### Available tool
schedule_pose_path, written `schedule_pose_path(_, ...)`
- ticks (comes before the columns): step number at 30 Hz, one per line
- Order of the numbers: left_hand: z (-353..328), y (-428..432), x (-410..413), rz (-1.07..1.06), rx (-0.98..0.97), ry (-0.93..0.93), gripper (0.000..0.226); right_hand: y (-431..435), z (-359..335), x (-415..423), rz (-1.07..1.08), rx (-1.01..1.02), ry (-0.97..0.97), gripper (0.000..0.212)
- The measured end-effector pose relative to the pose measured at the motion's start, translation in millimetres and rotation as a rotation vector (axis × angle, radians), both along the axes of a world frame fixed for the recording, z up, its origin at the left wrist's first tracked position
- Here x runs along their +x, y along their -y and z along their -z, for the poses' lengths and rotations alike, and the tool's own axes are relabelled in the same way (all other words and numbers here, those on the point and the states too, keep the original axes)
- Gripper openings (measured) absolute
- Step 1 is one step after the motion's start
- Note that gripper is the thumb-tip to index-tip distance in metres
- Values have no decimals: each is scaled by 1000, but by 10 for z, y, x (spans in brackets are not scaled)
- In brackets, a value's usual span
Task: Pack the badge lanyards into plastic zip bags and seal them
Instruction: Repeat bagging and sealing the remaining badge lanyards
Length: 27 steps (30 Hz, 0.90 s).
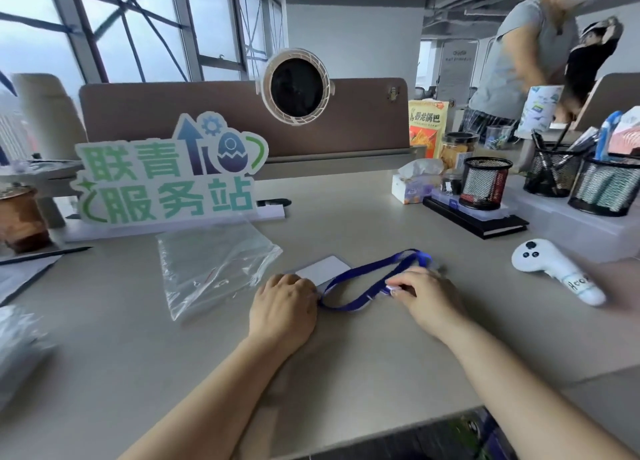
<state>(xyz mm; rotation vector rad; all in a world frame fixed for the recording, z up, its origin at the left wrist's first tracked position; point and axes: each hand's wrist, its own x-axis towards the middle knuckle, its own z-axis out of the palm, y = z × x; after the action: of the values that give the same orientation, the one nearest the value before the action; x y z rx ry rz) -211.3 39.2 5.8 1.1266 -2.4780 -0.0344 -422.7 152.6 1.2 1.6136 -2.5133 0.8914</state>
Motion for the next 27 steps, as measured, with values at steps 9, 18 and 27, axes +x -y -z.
schedule_pose_path(9, -4, -66, 85, -72, 196, 28, 58, 20, 34, 233, 0, -125, -305, 30)
schedule_pose_path(18, -116, 30, 124, -109, 418, -180, 84, 164, -183, 343, -57, -207, 101, 16)
schedule_pose_path(27, -262, 102, 194, 20, 280, -761, 20, 375, -172, 515, -254, -392, -144, 18)
